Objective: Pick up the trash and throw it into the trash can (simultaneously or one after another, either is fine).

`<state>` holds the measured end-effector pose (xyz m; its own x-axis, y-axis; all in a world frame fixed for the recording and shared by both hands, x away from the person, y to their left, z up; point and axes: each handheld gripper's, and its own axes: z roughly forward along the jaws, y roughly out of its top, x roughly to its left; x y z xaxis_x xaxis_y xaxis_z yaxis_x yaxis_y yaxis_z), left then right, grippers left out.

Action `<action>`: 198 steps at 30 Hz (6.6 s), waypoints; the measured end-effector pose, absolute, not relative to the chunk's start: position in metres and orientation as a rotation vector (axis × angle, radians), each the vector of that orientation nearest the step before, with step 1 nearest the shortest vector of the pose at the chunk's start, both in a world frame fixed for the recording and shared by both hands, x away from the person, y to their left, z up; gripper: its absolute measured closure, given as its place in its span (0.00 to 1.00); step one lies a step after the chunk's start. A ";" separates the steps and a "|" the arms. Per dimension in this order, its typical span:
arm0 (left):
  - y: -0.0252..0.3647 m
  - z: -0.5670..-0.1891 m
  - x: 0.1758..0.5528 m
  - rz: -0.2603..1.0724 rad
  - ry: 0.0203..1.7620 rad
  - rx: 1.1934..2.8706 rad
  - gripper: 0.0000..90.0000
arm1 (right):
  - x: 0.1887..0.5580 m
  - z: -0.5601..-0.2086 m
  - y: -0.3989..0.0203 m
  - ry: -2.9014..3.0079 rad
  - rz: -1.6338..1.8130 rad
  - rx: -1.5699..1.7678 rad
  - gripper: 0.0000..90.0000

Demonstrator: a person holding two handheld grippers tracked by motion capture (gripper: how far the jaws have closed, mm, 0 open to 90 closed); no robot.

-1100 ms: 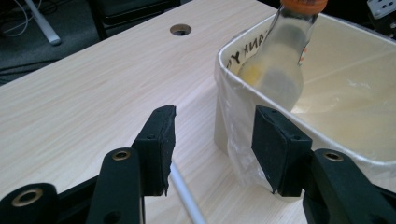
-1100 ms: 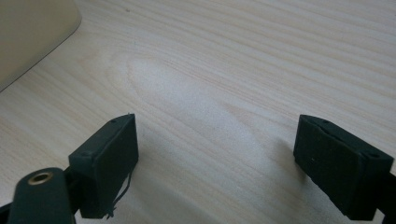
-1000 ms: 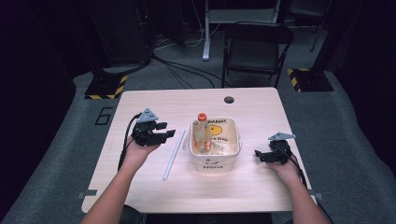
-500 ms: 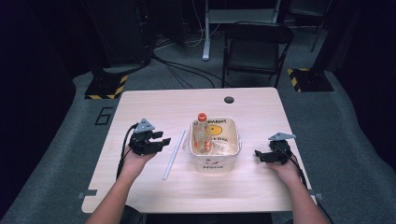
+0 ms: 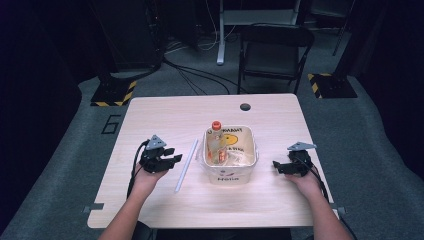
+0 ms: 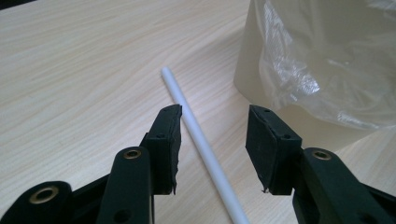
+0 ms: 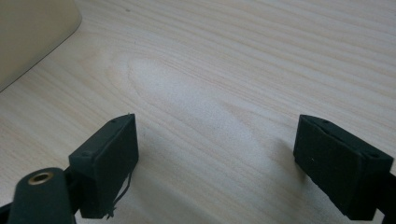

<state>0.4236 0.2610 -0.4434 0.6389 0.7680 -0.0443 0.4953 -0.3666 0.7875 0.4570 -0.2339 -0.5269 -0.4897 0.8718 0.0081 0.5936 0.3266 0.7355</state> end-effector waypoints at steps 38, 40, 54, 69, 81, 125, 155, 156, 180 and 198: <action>0.251 -0.499 0.419 0.353 1.113 2.111 0.59 | 0.456 -0.527 -0.233 2.207 0.976 1.298 0.15; 0.250 -0.499 0.419 0.355 1.102 2.123 0.59 | 0.456 -0.527 -0.234 2.207 0.976 1.298 0.15; 0.243 -0.506 0.423 0.353 1.107 2.178 0.67 | 0.456 -0.527 -0.233 2.207 0.976 1.298 0.15; 0.228 -0.511 0.433 0.383 1.096 2.211 0.81 | 0.456 -0.527 -0.233 2.209 0.976 1.296 0.15; 0.245 -0.504 0.435 0.408 1.157 2.165 0.88 | 0.456 -0.527 -0.233 2.211 0.976 1.295 0.15; 0.291 -0.413 0.398 0.380 0.997 2.131 0.88 | 0.456 -0.527 -0.233 2.210 0.976 1.295 0.15; 0.276 -0.375 0.372 0.320 0.789 2.200 0.88 | 0.456 -0.527 -0.233 2.209 0.976 1.294 0.15; 0.275 -0.375 0.372 0.318 0.779 2.206 0.88 | 0.456 -0.527 -0.233 2.208 0.976 1.295 0.15; 0.256 -0.369 0.370 0.282 0.715 2.226 0.88 | 0.456 -0.527 -0.233 2.209 0.976 1.294 0.15; 0.238 -0.370 0.377 0.266 0.708 2.224 0.88 | 0.456 -0.527 -0.233 2.210 0.976 1.295 0.15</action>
<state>0.3774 0.2378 -0.3699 0.8238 0.5659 -0.0324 0.4048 -0.5474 0.7324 0.4562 -0.2332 -0.5269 -0.4921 0.8705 0.0088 0.5927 0.3277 0.7357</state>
